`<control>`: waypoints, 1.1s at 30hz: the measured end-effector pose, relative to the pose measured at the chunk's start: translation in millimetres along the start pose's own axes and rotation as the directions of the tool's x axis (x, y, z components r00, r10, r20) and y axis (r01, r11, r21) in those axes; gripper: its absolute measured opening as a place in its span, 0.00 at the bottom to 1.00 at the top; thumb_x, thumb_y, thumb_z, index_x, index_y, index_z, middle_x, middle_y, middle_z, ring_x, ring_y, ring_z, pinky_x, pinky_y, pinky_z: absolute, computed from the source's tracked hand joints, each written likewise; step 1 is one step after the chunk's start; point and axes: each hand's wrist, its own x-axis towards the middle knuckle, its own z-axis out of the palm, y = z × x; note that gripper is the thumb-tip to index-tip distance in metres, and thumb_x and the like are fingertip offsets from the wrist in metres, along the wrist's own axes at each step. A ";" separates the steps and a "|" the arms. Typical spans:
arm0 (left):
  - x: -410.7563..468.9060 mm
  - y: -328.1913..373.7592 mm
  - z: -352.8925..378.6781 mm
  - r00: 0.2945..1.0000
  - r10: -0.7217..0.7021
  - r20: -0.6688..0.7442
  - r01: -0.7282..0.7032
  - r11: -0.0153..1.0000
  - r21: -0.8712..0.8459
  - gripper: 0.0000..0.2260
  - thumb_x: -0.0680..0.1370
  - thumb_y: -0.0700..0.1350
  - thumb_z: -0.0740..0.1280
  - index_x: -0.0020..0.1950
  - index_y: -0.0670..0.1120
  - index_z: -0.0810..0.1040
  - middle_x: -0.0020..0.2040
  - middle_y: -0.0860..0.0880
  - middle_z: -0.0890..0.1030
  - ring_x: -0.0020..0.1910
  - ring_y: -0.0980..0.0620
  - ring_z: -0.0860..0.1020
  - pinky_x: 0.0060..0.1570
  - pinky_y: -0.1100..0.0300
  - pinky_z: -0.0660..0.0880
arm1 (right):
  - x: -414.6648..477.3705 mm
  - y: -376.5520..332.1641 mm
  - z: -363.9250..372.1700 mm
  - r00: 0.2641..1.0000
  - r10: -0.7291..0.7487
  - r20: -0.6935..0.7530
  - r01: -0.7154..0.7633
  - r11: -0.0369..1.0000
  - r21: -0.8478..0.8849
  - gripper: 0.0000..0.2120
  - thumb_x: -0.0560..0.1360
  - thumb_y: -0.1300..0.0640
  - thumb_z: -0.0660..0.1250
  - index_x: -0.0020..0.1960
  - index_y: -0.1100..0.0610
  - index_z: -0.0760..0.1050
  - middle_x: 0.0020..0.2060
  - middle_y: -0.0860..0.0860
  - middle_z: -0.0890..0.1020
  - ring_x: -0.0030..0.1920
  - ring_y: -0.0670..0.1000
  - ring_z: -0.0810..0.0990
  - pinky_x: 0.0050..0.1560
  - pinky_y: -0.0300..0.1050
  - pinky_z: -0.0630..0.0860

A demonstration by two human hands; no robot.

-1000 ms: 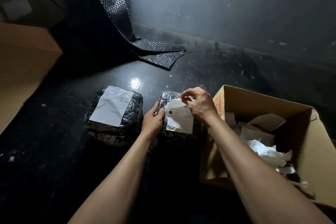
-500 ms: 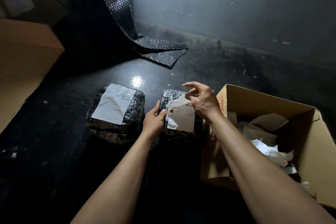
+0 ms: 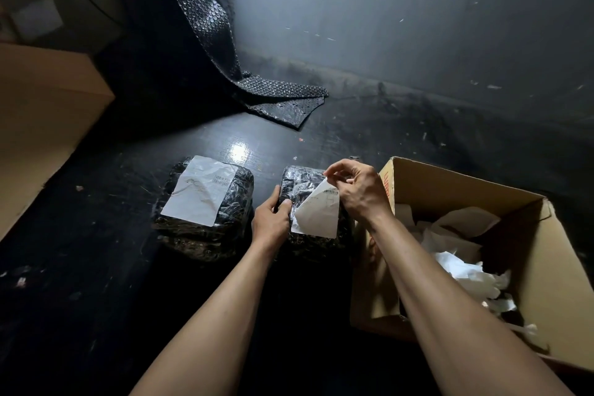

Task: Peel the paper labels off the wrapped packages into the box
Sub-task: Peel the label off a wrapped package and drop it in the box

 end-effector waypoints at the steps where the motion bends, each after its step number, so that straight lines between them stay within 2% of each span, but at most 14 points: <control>1: -0.8 0.3 0.1 1.000 0.005 -0.009 -0.005 1.000 0.009 0.25 0.76 0.52 0.69 0.74 0.51 0.73 0.70 0.51 0.77 0.56 0.58 0.80 0.65 0.61 0.71 | -1.6 0.2 -0.4 1.000 0.000 -0.005 0.000 1.000 0.013 0.09 0.75 0.63 0.71 0.42 0.50 0.83 0.43 0.47 0.86 0.45 0.44 0.85 0.44 0.38 0.80; 4: 0.8 -2.0 2.4 0.999 0.028 -0.025 -0.027 0.999 0.047 0.23 0.78 0.50 0.68 0.74 0.53 0.74 0.70 0.51 0.77 0.45 0.63 0.76 0.58 0.65 0.69 | -5.1 -0.4 -1.8 1.000 0.012 -0.011 -0.012 0.999 0.037 0.08 0.75 0.63 0.71 0.43 0.51 0.83 0.44 0.47 0.86 0.44 0.42 0.84 0.42 0.31 0.76; 7: -0.8 0.7 4.9 0.999 0.030 -0.045 -0.028 0.998 0.064 0.23 0.78 0.50 0.68 0.73 0.54 0.74 0.69 0.51 0.78 0.39 0.66 0.74 0.55 0.65 0.68 | -2.7 -4.0 -4.7 1.000 -0.003 0.001 0.003 1.000 0.014 0.09 0.75 0.63 0.71 0.43 0.51 0.83 0.44 0.46 0.85 0.45 0.42 0.84 0.43 0.31 0.76; 10: -0.8 1.9 2.3 1.000 0.009 -0.026 -0.007 0.998 0.070 0.23 0.77 0.52 0.69 0.73 0.54 0.74 0.69 0.52 0.78 0.54 0.57 0.80 0.62 0.62 0.71 | -1.1 -7.2 -9.1 1.000 0.008 0.023 -0.008 1.000 -0.016 0.10 0.74 0.63 0.71 0.41 0.49 0.83 0.42 0.45 0.85 0.43 0.41 0.84 0.40 0.31 0.76; 13: 1.2 0.9 -2.0 0.999 -0.016 0.036 0.015 0.999 0.047 0.25 0.77 0.52 0.69 0.75 0.52 0.72 0.71 0.51 0.76 0.64 0.58 0.76 0.68 0.62 0.69 | -3.8 -7.9 -10.5 1.000 0.014 0.021 -0.014 1.000 -0.011 0.09 0.74 0.61 0.72 0.41 0.48 0.83 0.41 0.46 0.86 0.43 0.44 0.85 0.43 0.36 0.78; 15: 2.0 1.9 -5.5 0.996 -0.029 0.088 0.027 0.999 0.020 0.25 0.80 0.48 0.68 0.76 0.49 0.69 0.69 0.52 0.78 0.62 0.60 0.74 0.63 0.65 0.67 | -6.3 -10.3 -10.1 0.999 0.019 0.027 -0.019 1.000 -0.019 0.10 0.75 0.62 0.71 0.41 0.49 0.83 0.41 0.46 0.85 0.41 0.41 0.83 0.42 0.34 0.77; 16: 2.5 1.6 -6.6 0.993 -0.036 0.111 0.035 0.999 0.014 0.26 0.80 0.48 0.69 0.77 0.49 0.68 0.63 0.53 0.81 0.59 0.59 0.75 0.60 0.66 0.69 | -7.3 -11.7 -9.9 0.999 0.020 0.030 -0.019 1.000 -0.023 0.10 0.75 0.63 0.71 0.41 0.48 0.83 0.40 0.45 0.85 0.39 0.39 0.82 0.40 0.33 0.76; 17: 2.5 1.7 -7.5 0.990 -0.045 0.131 0.045 0.999 0.001 0.28 0.78 0.49 0.70 0.77 0.50 0.68 0.57 0.54 0.83 0.56 0.58 0.76 0.58 0.65 0.71 | -8.4 -13.3 -10.1 0.999 0.021 0.031 -0.020 0.999 -0.026 0.11 0.75 0.63 0.71 0.40 0.48 0.83 0.39 0.45 0.84 0.37 0.38 0.81 0.39 0.31 0.75; 18: 3.5 0.7 -8.4 0.988 -0.057 0.144 0.059 0.998 -0.007 0.32 0.74 0.53 0.72 0.77 0.51 0.68 0.56 0.53 0.83 0.56 0.57 0.77 0.61 0.63 0.72 | -9.3 -14.7 -10.6 0.999 0.023 0.029 -0.022 0.999 -0.028 0.11 0.75 0.63 0.71 0.40 0.48 0.83 0.38 0.44 0.84 0.36 0.37 0.80 0.37 0.30 0.73; 20: 13.1 -10.5 -8.2 0.988 -0.073 0.138 0.078 0.996 -0.032 0.38 0.65 0.59 0.73 0.75 0.54 0.70 0.64 0.51 0.82 0.61 0.56 0.79 0.69 0.54 0.72 | -11.3 -16.3 -12.7 0.999 0.028 0.030 -0.027 0.999 -0.033 0.12 0.75 0.64 0.71 0.40 0.48 0.83 0.37 0.43 0.84 0.35 0.35 0.80 0.36 0.29 0.72; 22: 26.1 -26.2 -5.6 0.989 -0.082 0.119 0.089 0.995 -0.049 0.39 0.62 0.62 0.72 0.73 0.58 0.71 0.65 0.51 0.81 0.61 0.55 0.81 0.69 0.50 0.74 | -13.4 -18.8 -15.7 0.999 0.032 0.039 -0.031 0.999 -0.042 0.11 0.75 0.65 0.71 0.41 0.49 0.84 0.38 0.43 0.84 0.36 0.34 0.81 0.36 0.28 0.72; 29: 21.1 -21.0 -4.3 0.995 -0.055 0.083 0.058 0.998 -0.032 0.39 0.62 0.64 0.71 0.72 0.57 0.73 0.67 0.53 0.80 0.64 0.55 0.79 0.71 0.50 0.72 | -20.9 -28.4 -25.5 0.999 0.021 0.031 -0.022 1.000 0.018 0.10 0.75 0.66 0.71 0.43 0.52 0.85 0.38 0.44 0.86 0.41 0.40 0.85 0.47 0.39 0.82; 31: 15.5 -14.6 -4.5 0.996 -0.048 0.076 0.049 0.999 -0.006 0.39 0.61 0.65 0.69 0.73 0.57 0.73 0.67 0.53 0.80 0.65 0.54 0.78 0.71 0.51 0.71 | -20.4 -34.0 -26.4 1.000 -0.001 0.030 0.000 0.999 0.043 0.08 0.75 0.64 0.72 0.43 0.52 0.85 0.40 0.45 0.87 0.44 0.43 0.85 0.48 0.39 0.82; 33: 9.6 -8.1 -4.5 0.997 -0.038 0.069 0.038 0.999 0.008 0.39 0.62 0.65 0.68 0.73 0.57 0.72 0.68 0.52 0.79 0.66 0.53 0.78 0.71 0.51 0.71 | -20.2 -41.3 -27.2 0.997 -0.042 0.071 0.042 0.999 0.003 0.08 0.75 0.64 0.73 0.44 0.52 0.85 0.42 0.45 0.87 0.46 0.42 0.85 0.47 0.33 0.80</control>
